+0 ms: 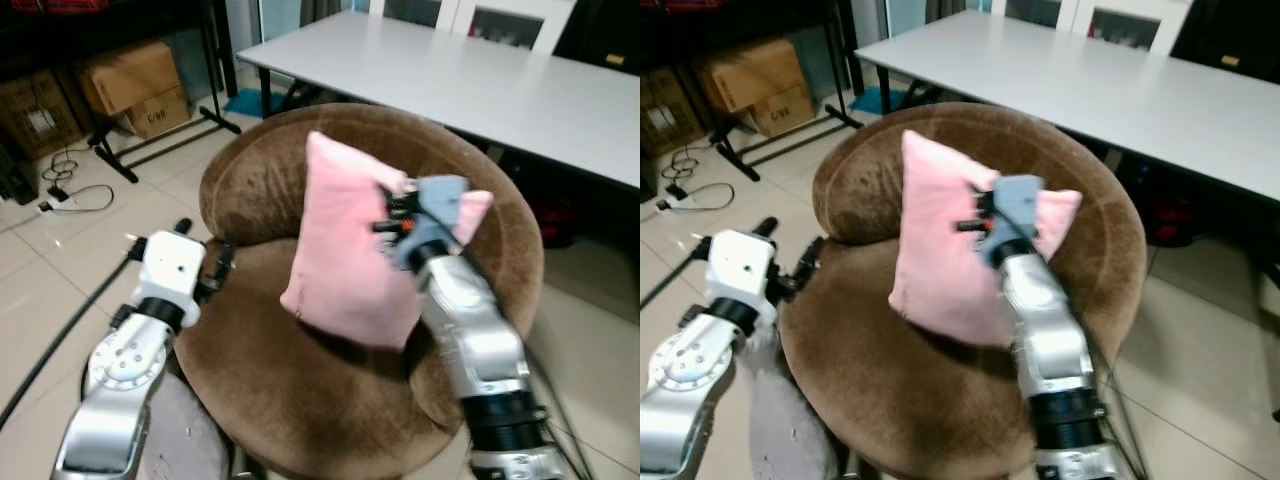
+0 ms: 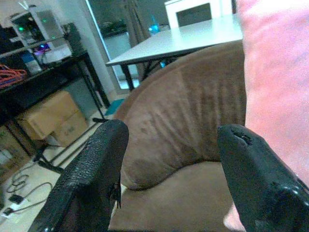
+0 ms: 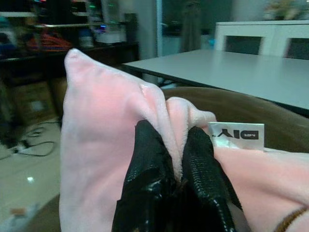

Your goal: Move the pillow to the sofa from floor

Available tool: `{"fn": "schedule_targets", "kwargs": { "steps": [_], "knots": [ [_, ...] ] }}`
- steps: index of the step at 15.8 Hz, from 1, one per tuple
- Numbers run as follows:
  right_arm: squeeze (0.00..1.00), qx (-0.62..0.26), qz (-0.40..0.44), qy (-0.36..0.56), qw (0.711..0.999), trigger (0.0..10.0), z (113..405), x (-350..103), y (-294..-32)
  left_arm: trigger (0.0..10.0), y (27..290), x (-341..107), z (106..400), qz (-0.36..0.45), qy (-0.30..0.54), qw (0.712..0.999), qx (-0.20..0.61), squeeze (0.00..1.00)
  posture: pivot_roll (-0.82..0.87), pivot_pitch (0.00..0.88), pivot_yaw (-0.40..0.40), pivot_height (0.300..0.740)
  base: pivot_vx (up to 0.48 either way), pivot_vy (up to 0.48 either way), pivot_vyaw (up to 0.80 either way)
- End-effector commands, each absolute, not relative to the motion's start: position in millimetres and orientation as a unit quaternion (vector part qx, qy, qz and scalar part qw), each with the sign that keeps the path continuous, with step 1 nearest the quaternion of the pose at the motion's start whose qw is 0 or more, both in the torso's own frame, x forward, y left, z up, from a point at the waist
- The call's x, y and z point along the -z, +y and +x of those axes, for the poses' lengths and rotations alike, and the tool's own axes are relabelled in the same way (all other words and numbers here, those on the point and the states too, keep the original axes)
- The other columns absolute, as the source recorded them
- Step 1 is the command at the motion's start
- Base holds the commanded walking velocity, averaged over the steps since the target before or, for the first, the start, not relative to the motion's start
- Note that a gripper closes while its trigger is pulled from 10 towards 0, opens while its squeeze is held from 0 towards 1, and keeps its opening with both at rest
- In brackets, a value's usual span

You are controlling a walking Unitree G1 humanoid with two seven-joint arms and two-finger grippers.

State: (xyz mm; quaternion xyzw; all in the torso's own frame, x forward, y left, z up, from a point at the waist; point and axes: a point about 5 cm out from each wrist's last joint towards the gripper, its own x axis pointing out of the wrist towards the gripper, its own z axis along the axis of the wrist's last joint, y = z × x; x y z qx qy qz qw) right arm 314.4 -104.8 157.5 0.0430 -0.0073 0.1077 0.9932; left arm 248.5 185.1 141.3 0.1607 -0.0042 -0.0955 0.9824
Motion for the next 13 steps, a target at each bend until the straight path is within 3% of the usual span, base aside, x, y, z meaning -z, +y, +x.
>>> {"fn": "schedule_targets", "kwargs": {
  "steps": [1, 9, 10, 13],
  "knots": [
    [0.0, -0.125, 0.039, -0.023, 0.991, 10.0, 315.9, -170.4, -96.2, 10.0, 185.7, -141.9, 248.2, 0.166, 0.001, 0.981, 0.105, 0.0, -0.1, 0.0, -0.02, 0.74, 0.0, 0.0, 0.0],
    [0.0, -0.186, -0.014, 0.044, 0.981, 10.0, 332.7, -172.5, -58.0, 10.0, 189.4, -133.1, 241.9, 0.208, 0.04, 0.962, 0.171, 0.0, -0.1, 0.0, -0.014, 0.74, 0.0, 0.0, 0.0],
    [0.0, -0.181, -0.003, 0.08, 0.98, 10.0, 342.6, -174.4, -40.2, 10.0, 189.4, -133.0, 240.8, 0.209, 0.042, 0.961, 0.175, 0.0, -0.09, 0.0, -0.025, 0.74, 0.0, 0.0, 0.0],
    [0.0, -0.078, 0.056, 0.134, 0.986, 10.0, 360.8, -172.5, -41.6, 10.0, 189.2, -131.2, 237.5, 0.208, 0.048, 0.961, 0.178, 0.0, -0.08, 0.0, -0.042, 0.74, 0.0, 0.0, 0.0]
  ]
}}
